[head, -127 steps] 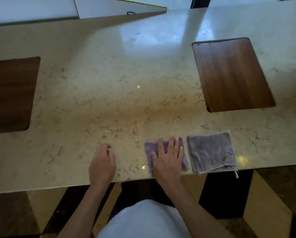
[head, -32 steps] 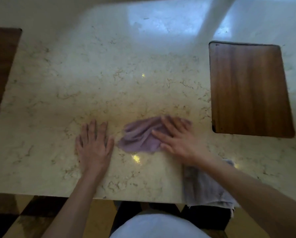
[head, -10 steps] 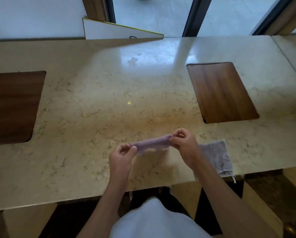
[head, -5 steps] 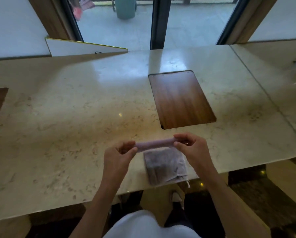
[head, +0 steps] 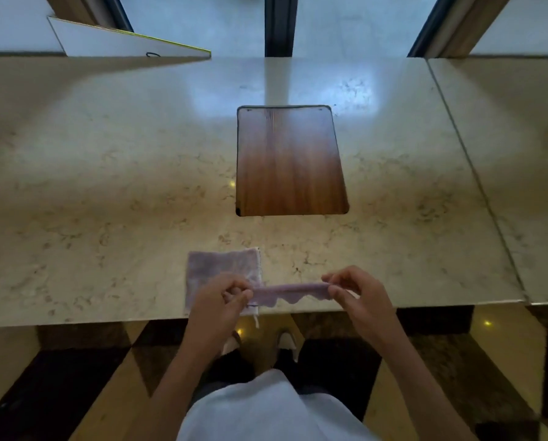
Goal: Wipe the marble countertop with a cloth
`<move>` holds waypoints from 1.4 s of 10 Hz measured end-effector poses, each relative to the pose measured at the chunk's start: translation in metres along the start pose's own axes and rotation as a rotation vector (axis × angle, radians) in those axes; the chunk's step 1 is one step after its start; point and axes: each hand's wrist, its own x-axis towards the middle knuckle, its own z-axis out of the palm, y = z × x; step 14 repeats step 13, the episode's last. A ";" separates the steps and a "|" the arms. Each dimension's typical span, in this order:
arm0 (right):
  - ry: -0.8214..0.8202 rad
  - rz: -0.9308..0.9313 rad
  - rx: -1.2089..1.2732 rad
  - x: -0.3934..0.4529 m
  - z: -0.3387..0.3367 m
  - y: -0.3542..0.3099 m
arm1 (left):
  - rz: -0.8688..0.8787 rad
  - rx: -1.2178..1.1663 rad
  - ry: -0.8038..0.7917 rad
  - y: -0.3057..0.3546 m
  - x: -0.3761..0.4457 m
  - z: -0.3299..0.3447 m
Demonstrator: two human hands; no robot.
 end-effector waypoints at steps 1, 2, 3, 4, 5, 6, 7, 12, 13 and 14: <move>-0.061 0.083 -0.015 -0.003 -0.009 0.016 | -0.049 0.031 -0.079 0.000 0.005 0.019; -0.064 0.137 -0.071 0.010 -0.008 0.031 | -0.030 0.151 -0.114 0.002 0.026 0.035; -0.038 0.181 -0.165 0.042 -0.001 0.040 | 0.027 0.296 -0.133 0.003 0.057 0.051; -0.032 0.206 -0.249 0.075 0.007 0.046 | 0.081 0.436 -0.114 0.002 0.086 0.063; -0.038 0.209 -0.319 0.095 0.012 0.056 | 0.120 0.571 -0.089 -0.004 0.106 0.071; -0.025 0.187 -0.356 0.105 0.013 0.065 | 0.124 0.634 -0.074 -0.007 0.115 0.076; -0.018 0.218 -0.356 0.109 0.015 0.068 | 0.097 0.615 -0.058 -0.007 0.118 0.079; -0.269 0.041 -0.820 0.042 0.055 0.085 | 0.301 0.786 -0.176 -0.040 0.048 0.102; -0.195 0.066 -0.708 0.037 0.056 0.068 | 0.234 0.644 -0.119 -0.041 0.030 0.086; -0.195 0.066 -0.708 0.037 0.056 0.068 | 0.234 0.644 -0.119 -0.041 0.030 0.086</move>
